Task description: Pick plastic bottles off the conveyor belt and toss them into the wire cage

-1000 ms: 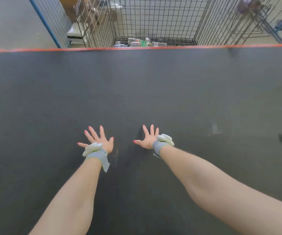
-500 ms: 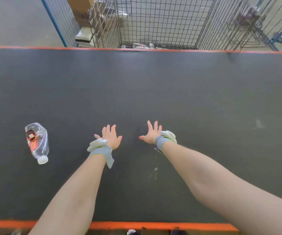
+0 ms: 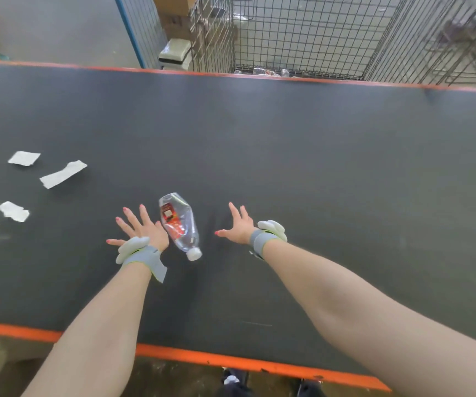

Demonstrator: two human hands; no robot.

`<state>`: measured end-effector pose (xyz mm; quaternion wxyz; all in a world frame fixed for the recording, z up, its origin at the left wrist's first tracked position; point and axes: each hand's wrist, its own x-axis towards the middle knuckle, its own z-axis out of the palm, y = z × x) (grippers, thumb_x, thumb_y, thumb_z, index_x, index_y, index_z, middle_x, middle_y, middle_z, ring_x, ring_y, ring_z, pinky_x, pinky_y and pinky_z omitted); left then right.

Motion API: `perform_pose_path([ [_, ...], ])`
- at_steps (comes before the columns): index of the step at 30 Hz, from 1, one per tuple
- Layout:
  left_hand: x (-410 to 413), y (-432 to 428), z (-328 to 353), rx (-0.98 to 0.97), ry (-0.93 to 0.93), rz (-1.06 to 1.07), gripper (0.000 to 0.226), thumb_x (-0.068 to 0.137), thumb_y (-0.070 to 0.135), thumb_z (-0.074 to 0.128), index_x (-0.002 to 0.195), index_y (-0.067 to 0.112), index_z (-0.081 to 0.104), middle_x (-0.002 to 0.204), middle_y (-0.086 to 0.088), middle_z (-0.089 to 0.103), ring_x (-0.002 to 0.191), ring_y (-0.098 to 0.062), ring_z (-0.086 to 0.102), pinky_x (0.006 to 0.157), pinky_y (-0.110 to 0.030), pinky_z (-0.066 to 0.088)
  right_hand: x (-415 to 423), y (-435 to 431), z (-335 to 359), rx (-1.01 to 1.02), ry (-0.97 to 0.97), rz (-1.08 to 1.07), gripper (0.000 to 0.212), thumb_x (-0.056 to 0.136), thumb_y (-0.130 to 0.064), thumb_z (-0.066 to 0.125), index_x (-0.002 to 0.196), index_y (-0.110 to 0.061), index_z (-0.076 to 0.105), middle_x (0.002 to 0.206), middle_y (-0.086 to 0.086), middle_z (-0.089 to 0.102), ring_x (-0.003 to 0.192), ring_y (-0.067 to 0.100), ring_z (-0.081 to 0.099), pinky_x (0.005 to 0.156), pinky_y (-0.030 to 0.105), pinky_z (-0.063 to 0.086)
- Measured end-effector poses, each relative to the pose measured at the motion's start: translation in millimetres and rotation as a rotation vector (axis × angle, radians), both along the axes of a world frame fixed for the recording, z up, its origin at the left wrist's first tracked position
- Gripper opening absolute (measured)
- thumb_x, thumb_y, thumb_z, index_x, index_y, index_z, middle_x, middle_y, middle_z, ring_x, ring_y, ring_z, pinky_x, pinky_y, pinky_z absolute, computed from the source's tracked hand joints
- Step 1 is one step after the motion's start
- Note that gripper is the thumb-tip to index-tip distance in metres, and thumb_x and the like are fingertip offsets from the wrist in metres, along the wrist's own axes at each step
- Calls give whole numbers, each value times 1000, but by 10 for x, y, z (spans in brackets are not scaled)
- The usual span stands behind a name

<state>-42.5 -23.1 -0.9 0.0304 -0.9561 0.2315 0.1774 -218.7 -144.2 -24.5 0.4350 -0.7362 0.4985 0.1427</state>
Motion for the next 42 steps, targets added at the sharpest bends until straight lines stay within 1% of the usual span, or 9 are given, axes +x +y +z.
perform_pose_path([
  [4,18,116,-106,20,53,-17,60,102,36,25,154,28,-5,160,-2,-19,148,-28,-15,110,-70,5,350,200,-49,25,-85,46,102,85,-45,67,154,-34,-7,162,7,-11,148,34,4,119,48,13],
  [7,-40,78,-204,38,110,-40,61,102,38,25,154,26,-5,159,-2,-20,148,-27,-15,112,-68,5,399,274,-156,-39,47,55,111,81,-33,74,152,-38,-11,161,6,-12,145,35,8,115,49,21],
  [11,-146,-248,-255,39,157,-123,63,102,39,27,154,23,-5,159,-3,-21,148,-26,-16,113,-66,4,248,51,-230,-192,192,-68,109,78,-20,70,152,-37,-9,147,10,18,130,31,26,101,43,39],
  [15,-227,-651,-200,3,160,-159,64,101,39,30,154,24,-3,159,-3,-19,148,-25,-14,113,-65,4,179,-287,-119,-205,157,-172,106,77,-32,73,153,-35,-1,137,10,29,124,31,32,99,41,36],
  [26,-588,-2697,21,-113,145,-314,69,100,38,35,154,23,-5,160,-4,-15,148,-25,-12,113,-65,7,-149,-2250,239,-149,101,-436,94,84,-36,62,154,-30,0,143,12,31,133,33,31,109,42,30],
  [30,-546,-3432,24,-160,158,-336,68,101,38,34,154,23,-6,160,-3,-15,148,-24,-12,114,-63,4,171,-3598,786,-183,-200,-585,92,88,-31,63,156,-27,1,149,14,32,136,32,35,107,31,33],
  [34,-492,-3834,-58,-245,201,-296,66,101,35,35,154,21,-1,161,-4,-7,149,-23,-5,115,-61,7,448,-4447,1274,-158,-460,-755,90,92,-50,56,156,-18,2,159,14,19,145,33,22,115,44,26],
  [38,-611,-3548,-128,-180,170,-362,65,100,35,36,154,23,2,161,-2,-4,149,-21,-6,114,-64,4,320,-3919,837,-138,-191,-529,83,96,-51,47,156,-23,-3,162,10,6,147,33,16,111,40,33],
  [42,-501,-2847,-168,33,94,-406,64,100,42,30,154,28,-3,161,-1,-13,148,-25,-14,109,-71,2,171,-2852,255,-97,15,-222,92,90,-56,54,155,-32,-7,162,3,-11,150,30,-2,120,45,7],
])
